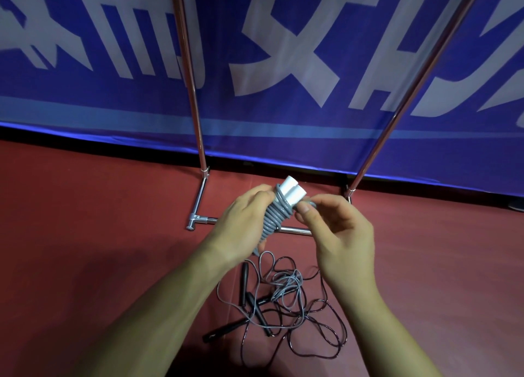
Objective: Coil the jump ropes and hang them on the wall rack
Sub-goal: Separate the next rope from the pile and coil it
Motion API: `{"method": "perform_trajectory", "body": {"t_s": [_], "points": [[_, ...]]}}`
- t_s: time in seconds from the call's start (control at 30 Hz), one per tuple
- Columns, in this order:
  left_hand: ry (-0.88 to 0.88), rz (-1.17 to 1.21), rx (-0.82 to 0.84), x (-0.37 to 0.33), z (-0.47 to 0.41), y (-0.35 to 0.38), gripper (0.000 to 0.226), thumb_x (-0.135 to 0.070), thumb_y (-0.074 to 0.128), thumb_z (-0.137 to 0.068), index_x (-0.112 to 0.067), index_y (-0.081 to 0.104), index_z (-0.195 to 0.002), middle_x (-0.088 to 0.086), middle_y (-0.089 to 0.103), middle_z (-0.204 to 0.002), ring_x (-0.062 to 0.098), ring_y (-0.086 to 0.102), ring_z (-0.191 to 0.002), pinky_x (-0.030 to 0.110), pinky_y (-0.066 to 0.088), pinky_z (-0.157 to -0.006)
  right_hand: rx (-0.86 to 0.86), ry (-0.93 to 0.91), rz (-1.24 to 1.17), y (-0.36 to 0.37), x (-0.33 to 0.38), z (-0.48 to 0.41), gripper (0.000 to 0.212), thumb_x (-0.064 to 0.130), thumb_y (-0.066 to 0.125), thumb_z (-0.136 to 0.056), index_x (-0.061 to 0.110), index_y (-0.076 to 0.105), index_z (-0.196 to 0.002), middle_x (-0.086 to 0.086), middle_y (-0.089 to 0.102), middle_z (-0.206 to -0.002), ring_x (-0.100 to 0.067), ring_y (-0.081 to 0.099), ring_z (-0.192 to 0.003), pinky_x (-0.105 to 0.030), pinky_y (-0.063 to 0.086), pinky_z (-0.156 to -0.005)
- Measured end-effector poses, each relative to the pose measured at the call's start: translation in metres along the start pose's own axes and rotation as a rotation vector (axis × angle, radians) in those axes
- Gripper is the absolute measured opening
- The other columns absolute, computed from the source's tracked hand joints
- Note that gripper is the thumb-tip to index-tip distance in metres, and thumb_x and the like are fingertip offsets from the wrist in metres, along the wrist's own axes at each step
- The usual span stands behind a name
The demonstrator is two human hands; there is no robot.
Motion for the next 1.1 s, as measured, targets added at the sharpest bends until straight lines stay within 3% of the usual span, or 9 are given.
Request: {"method": "perform_trajectory", "body": {"t_s": [0.17,0.33,0.43,0.53,0.63,0.77,0.9,1.0,1.1], "points": [[-0.095,0.175,0.077,0.005,0.001,0.001,0.026,-0.027,0.048,-0.096,-0.008,0.065,-0.092,0.013,0.059,-0.064,0.023,0.045,-0.039,0.025,0.037,-0.041,0.034,-0.28,0.293,-0.001,0.014,0.003,0.01,0.006,0.076,-0.084,0.01,0.077,-0.094,-0.006,0.067,-0.088,-0.009,0.067,-0.082,-0.013,0.049,-0.073],[-0.098,0.214,0.19,0.003,0.002,0.0,0.028,-0.042,0.064,-0.081,-0.014,0.07,-0.085,0.012,0.061,-0.065,0.022,0.047,-0.042,0.025,0.039,-0.042,0.036,-0.235,0.274,0.001,0.012,0.004,0.026,0.005,0.075,-0.085,0.015,0.075,-0.109,-0.003,0.068,-0.09,-0.005,0.067,-0.08,-0.01,0.048,-0.073],[-0.069,0.21,0.196,0.0,0.002,-0.002,0.015,-0.03,0.063,-0.095,-0.021,0.073,-0.09,0.009,0.063,-0.066,0.017,0.049,-0.043,0.024,0.039,-0.041,-0.054,-0.096,0.057,-0.002,0.01,0.002,0.017,-0.002,0.077,-0.081,0.007,0.071,-0.095,-0.001,0.071,-0.078,-0.001,0.066,-0.071,-0.012,0.05,-0.068],[-0.04,0.177,0.168,-0.001,0.002,0.0,0.016,-0.028,0.06,-0.098,-0.017,0.071,-0.101,0.006,0.063,-0.065,0.014,0.049,-0.043,0.024,0.039,-0.042,-0.141,-0.055,0.0,-0.003,0.007,0.001,0.01,0.002,0.078,-0.081,0.008,0.072,-0.085,-0.003,0.076,-0.08,-0.016,0.073,-0.076,-0.02,0.054,-0.071],[-0.025,0.181,0.176,0.001,0.004,0.005,0.014,-0.031,0.059,-0.1,-0.025,0.071,-0.1,0.003,0.062,-0.065,0.015,0.049,-0.044,0.025,0.04,-0.044,-0.143,-0.084,0.042,-0.001,0.006,0.002,0.012,0.005,0.076,-0.084,0.016,0.076,-0.09,-0.008,0.074,-0.087,-0.021,0.072,-0.083,-0.023,0.055,-0.076],[-0.022,0.197,0.198,0.004,0.004,0.008,0.014,-0.031,0.055,-0.101,-0.03,0.069,-0.096,0.0,0.06,-0.062,0.018,0.048,-0.045,0.024,0.039,-0.042,-0.12,-0.115,0.099,-0.001,0.009,0.0,0.014,0.003,0.074,-0.086,0.012,0.077,-0.095,-0.014,0.07,-0.094,-0.013,0.071,-0.084,-0.02,0.054,-0.077],[0.018,0.202,0.227,0.003,0.002,0.008,0.014,-0.032,0.057,-0.101,-0.038,0.07,-0.104,-0.001,0.062,-0.066,0.016,0.051,-0.047,0.025,0.041,-0.043,-0.118,-0.043,0.06,-0.004,0.011,-0.004,0.008,0.005,0.076,-0.085,0.011,0.075,-0.089,-0.006,0.075,-0.085,-0.022,0.072,-0.082,-0.029,0.057,-0.076],[0.045,0.173,0.224,0.004,0.0,0.008,0.016,-0.034,0.059,-0.097,-0.038,0.069,-0.109,-0.002,0.063,-0.07,0.013,0.052,-0.048,0.024,0.042,-0.043,-0.144,-0.032,0.076,-0.005,0.013,-0.005,0.013,0.006,0.079,-0.083,0.012,0.069,-0.079,-0.006,0.074,-0.078,-0.024,0.071,-0.075,-0.03,0.057,-0.071],[0.076,0.14,0.211,0.003,0.0,0.008,0.016,-0.037,0.061,-0.092,-0.043,0.069,-0.105,-0.006,0.064,-0.07,0.01,0.053,-0.048,0.024,0.043,-0.044,-0.151,-0.06,0.135,-0.004,0.015,-0.003,0.014,0.006,0.08,-0.083,0.012,0.069,-0.076,-0.001,0.074,-0.077,-0.016,0.071,-0.073,-0.023,0.055,-0.069]]}}
Point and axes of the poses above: each hand's wrist, its own z-axis away from the middle knuckle, its own y-axis out of the palm, x = y × z, the point moved 4 cm from there along -z, towards the middle knuckle
